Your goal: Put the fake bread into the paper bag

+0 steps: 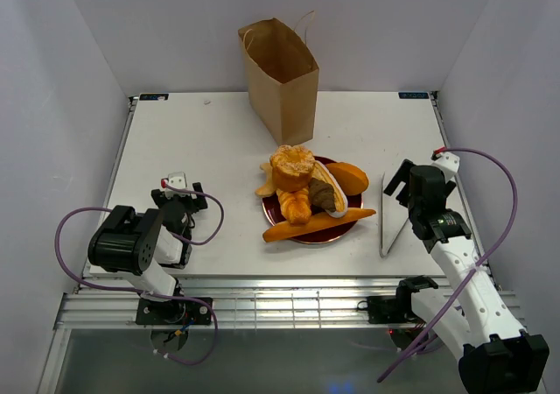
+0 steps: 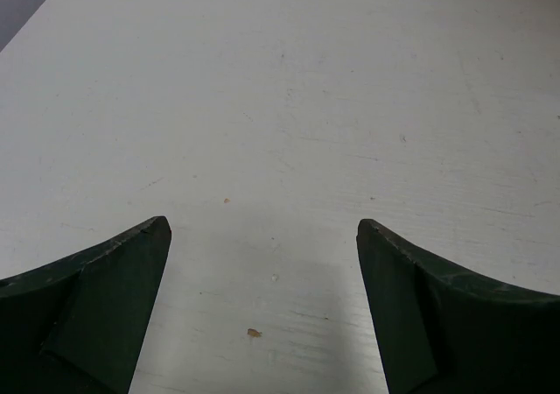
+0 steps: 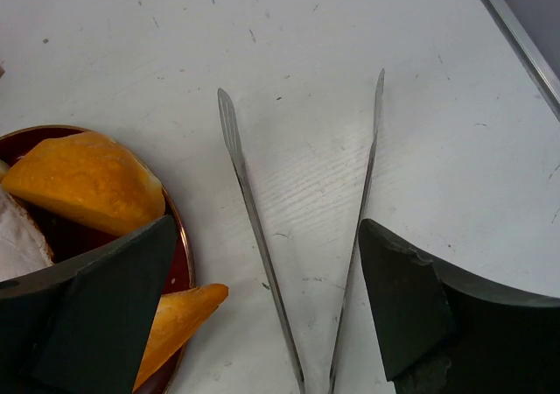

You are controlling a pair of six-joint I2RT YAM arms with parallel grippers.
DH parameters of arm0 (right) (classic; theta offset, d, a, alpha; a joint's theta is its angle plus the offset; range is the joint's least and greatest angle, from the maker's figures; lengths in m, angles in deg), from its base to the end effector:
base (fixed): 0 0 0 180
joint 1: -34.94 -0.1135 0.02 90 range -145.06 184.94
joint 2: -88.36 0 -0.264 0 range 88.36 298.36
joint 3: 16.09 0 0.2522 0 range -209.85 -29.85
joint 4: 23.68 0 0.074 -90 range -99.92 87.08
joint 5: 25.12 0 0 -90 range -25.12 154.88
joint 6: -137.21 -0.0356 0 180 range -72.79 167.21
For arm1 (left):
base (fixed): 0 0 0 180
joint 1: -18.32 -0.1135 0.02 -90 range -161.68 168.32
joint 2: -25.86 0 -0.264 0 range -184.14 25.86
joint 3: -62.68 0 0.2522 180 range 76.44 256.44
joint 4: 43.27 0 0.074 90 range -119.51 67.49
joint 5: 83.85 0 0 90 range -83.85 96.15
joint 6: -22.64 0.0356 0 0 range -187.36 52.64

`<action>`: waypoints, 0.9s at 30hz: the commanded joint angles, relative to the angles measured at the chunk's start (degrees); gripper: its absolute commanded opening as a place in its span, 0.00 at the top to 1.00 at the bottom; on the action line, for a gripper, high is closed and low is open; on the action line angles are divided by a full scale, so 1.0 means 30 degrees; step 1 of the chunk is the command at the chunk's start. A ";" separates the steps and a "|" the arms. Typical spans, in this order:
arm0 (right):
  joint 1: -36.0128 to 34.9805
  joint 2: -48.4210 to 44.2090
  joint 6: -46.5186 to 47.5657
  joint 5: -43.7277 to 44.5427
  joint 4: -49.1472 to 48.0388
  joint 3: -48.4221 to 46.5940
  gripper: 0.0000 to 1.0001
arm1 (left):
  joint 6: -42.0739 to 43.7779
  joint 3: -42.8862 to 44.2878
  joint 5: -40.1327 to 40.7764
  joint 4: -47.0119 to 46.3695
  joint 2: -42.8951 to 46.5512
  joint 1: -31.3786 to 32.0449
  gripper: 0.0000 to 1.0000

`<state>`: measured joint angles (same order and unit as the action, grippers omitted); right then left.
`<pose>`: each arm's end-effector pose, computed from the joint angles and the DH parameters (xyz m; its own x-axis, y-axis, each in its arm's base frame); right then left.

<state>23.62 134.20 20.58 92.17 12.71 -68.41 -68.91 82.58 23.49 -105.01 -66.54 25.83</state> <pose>0.1780 0.0190 0.2787 -0.3406 0.3381 -0.8773 0.4116 0.8926 0.1842 0.2125 -0.0173 0.1166 -0.1805 -0.0022 -0.9836 -0.1705 0.9849 0.0290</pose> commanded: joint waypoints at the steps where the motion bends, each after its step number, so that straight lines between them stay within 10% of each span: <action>1: 0.0020 0.0070 -0.0818 0.0337 -0.0103 0.0140 0.10 | -0.0248 0.0183 -0.0273 -0.1990 0.0331 -0.0071 0.02; 27: -0.0536 -0.0255 -0.2109 -0.2738 0.4760 0.0903 0.10 | -0.0248 0.0183 -0.0273 -0.1990 0.0360 -0.0100 0.02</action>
<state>22.58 132.36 15.55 84.60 25.47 -64.74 -68.88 82.58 23.47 -105.01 -66.54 25.80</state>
